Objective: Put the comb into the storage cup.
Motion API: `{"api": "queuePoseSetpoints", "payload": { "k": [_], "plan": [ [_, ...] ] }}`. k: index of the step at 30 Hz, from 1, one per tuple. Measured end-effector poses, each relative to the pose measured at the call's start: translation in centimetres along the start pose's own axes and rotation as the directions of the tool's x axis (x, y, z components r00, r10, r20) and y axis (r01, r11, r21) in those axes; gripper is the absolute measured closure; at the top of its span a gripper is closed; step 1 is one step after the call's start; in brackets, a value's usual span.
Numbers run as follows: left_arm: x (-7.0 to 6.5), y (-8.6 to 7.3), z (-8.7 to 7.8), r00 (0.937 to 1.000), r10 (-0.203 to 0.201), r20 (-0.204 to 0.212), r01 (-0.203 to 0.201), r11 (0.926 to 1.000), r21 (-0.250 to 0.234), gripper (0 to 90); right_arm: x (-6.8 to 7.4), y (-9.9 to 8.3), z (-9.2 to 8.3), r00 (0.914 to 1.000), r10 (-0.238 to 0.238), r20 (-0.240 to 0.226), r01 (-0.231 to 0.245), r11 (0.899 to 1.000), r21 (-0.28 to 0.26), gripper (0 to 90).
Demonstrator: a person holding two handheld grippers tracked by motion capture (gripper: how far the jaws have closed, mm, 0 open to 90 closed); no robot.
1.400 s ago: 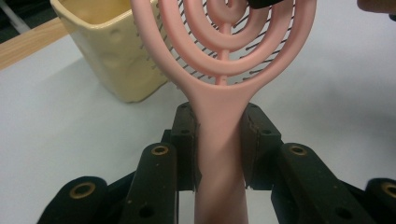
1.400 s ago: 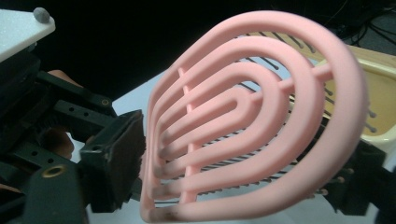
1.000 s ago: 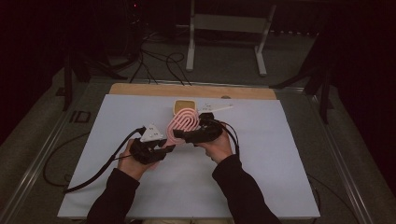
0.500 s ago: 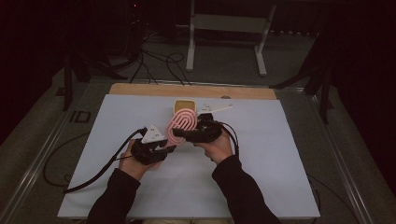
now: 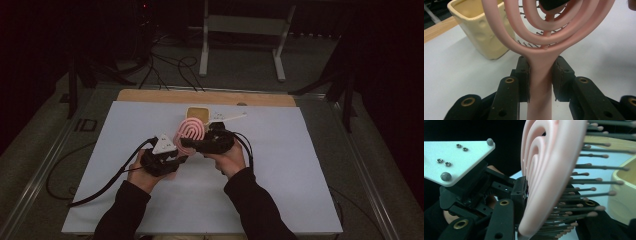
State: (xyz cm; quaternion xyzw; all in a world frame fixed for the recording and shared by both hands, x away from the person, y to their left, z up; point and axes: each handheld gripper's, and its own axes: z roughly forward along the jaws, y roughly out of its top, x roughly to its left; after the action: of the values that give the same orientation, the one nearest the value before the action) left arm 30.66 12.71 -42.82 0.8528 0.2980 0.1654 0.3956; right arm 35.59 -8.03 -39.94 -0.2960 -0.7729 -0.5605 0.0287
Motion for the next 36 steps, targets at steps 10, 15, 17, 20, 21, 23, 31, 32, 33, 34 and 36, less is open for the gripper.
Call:
{"api": "queuePoseSetpoints", "payload": {
  "k": [10,15,17,20,21,23,31,32,33,34,36],
  "plan": [
    [-0.1,-0.1,0.1,0.9997,0.008,-0.023,-0.008,1.0000,0.004,65.4,0.3,0.0,0.0,0.9998,0.000,0.017,0.001,1.000,-0.024,63.7],
    [-0.2,-0.2,0.1,0.9995,-0.004,-0.032,0.003,0.9998,-0.017,51.8,0.2,0.1,-0.2,0.9996,0.010,0.025,-0.009,0.999,-0.043,63.7],
    [-0.2,-0.2,0.0,0.9994,-0.010,-0.034,0.009,0.9996,-0.028,45.4,0.1,0.1,-0.3,0.9995,0.009,0.029,-0.008,0.999,-0.048,63.7],
    [0.0,-0.2,-0.5,0.9988,-0.041,-0.027,0.039,0.9978,-0.054,34.5,0.0,0.1,-0.5,0.9995,0.010,0.032,-0.008,0.999,-0.050,63.7],
    [0.0,-0.2,-0.6,0.9984,-0.050,-0.028,0.048,0.9972,-0.057,28.3,0.0,0.1,-0.6,0.9994,0.008,0.035,-0.006,0.999,-0.051,63.7],
    [0.0,-0.2,-1.0,0.9970,-0.052,-0.058,0.048,0.9960,-0.076,22.4,-0.1,0.1,-0.7,0.9992,0.006,0.041,-0.004,0.999,-0.051,63.7],
    [0.3,-0.8,-2.2,0.9917,-0.090,-0.092,0.078,0.9886,-0.129,0.1,-0.5,0.2,-1.3,0.9973,0.005,0.073,-0.002,0.999,-0.043,63.6],
    [0.4,-1.1,-2.4,0.9908,-0.093,-0.098,0.079,0.9871,-0.139,0.0,-0.5,0.2,-1.4,0.9971,0.004,0.076,0.000,0.999,-0.042,63.6],
    [0.5,-1.3,-2.6,0.9896,-0.103,-0.101,0.087,0.9854,-0.146,0.0,-0.5,0.2,-1.4,0.9969,0.003,0.079,0.000,0.999,-0.041,63.6],
    [0.6,-1.6,-2.8,0.9880,-0.107,-0.111,0.090,0.9844,-0.151,0.0,-0.5,0.3,-1.4,0.9967,0.002,0.082,0.001,0.999,-0.040,63.6],
    [0.6,-2.0,-3.1,0.9852,-0.110,-0.131,0.089,0.9841,-0.154,0.0,-0.6,0.3,-1.5,0.9965,0.002,0.084,0.001,0.999,-0.037,63.6]
  ]
}}
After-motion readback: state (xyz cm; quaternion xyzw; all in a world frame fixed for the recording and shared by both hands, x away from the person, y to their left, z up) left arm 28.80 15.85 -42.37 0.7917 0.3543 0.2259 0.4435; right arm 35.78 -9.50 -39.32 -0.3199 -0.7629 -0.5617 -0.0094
